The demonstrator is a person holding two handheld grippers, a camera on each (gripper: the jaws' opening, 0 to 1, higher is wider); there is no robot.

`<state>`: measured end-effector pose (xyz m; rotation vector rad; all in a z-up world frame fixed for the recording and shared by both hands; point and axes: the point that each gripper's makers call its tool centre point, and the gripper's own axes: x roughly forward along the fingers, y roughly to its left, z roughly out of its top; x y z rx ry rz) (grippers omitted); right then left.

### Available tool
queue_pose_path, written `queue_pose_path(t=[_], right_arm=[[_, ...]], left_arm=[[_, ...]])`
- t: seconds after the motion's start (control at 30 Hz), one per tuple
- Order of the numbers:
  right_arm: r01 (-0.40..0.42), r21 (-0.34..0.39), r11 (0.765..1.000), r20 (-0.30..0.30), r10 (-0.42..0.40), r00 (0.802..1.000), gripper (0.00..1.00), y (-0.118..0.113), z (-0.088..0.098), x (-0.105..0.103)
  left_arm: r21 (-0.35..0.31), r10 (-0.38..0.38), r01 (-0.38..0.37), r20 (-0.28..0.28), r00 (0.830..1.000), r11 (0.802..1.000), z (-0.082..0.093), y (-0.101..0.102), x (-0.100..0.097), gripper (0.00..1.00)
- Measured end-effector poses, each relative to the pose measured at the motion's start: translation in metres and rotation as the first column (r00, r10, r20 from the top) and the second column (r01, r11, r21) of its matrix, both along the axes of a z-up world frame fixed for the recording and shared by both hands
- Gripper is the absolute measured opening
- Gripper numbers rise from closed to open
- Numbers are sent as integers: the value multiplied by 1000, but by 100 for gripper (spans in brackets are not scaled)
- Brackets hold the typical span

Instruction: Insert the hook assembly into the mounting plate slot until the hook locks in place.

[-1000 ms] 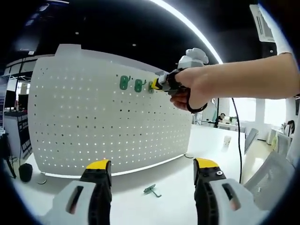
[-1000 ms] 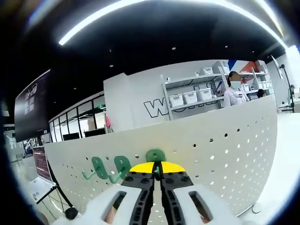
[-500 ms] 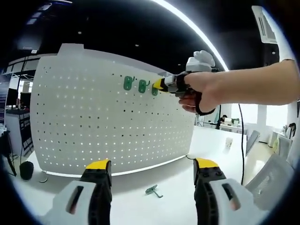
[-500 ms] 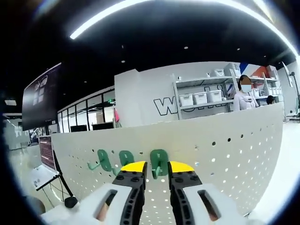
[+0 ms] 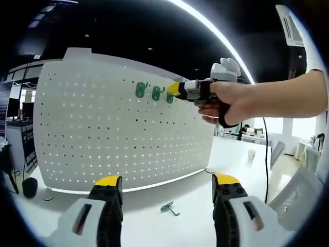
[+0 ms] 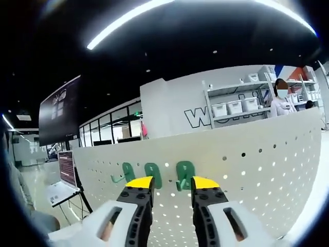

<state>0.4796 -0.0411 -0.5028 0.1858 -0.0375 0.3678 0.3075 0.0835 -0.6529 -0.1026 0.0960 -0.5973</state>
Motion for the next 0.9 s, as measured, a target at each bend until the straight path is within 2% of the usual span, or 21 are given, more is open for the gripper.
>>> queue_pose_path(t=[0.07, 0.2, 0.3, 0.37, 0.57, 0.9], right_arm=[[-12, 16, 1000, 8, 12, 1000, 30, 1, 2, -1], [-34, 4, 999, 18, 34, 999, 31, 3, 3, -5], [-81, 29, 996, 38, 80, 996, 32, 4, 6, -11], [-92, 10, 996, 36, 91, 995, 33, 3, 4, -14], [-128, 20, 992, 50, 127, 991, 34, 0, 5, -20], [-244, -10, 970, 64, 244, 968, 36, -1, 2, -41]], left_arm=[[0, 3, -3, -1, 1000, 1000, 0, 1, 0, 73], [1, 5, -5, 1, 1000, 1000, 0, 2, 0, 73], [1, 3, -3, 6, 1000, 1000, 1, 1, 0, 73], [3, 1, -1, 7, 1000, 1000, 1, 0, 0, 73], [6, -6, 6, 10, 1000, 1000, 1, -2, -1, 73], [9, -4, 4, 16, 1000, 1000, 3, -1, -1, 74]])
